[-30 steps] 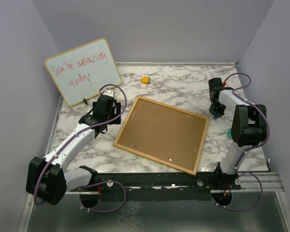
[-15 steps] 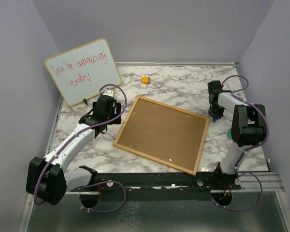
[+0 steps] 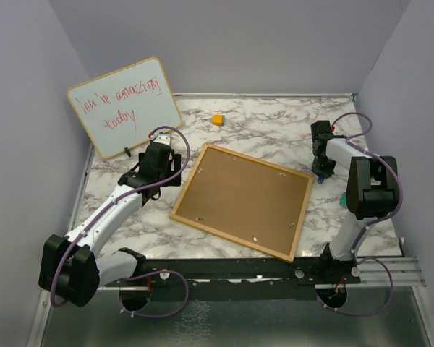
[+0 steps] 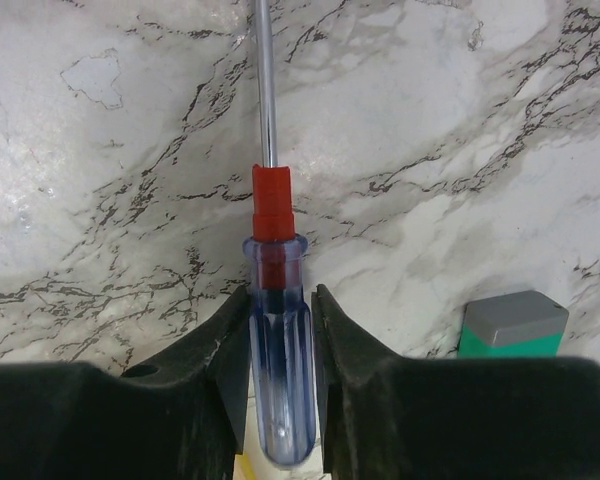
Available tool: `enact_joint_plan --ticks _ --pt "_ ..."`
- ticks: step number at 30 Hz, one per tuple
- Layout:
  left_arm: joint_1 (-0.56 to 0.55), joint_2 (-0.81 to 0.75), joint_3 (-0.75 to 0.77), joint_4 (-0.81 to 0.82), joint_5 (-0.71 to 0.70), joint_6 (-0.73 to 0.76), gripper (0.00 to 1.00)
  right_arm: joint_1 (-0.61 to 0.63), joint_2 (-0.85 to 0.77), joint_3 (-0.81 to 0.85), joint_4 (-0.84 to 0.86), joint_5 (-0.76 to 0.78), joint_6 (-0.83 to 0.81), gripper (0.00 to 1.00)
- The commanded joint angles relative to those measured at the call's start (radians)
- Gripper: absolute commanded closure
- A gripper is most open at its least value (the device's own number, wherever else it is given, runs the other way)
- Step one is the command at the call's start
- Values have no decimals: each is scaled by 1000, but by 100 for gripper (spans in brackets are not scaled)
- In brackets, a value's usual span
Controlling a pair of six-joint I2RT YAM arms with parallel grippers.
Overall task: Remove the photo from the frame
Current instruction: Place the screwdriver at the center of the board.
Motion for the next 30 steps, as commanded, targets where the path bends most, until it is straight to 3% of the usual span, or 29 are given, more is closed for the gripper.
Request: enact_joint_plan --ticks 1,18,24,30 --pt "-3 -10 -10 3 28 -5 19 -7 11 -40 -16 -18 12 64" --pt "-2 -6 -9 3 34 -2 18 -6 -59 -13 -49 -33 5 63" --pt "-2 -8 -9 3 32 -2 18 -7 -116 24 -89 -46 -4 48" --pt "-2 -4 -3 -2 48 -7 18 -7 -187 57 -86 -171 -70 42"
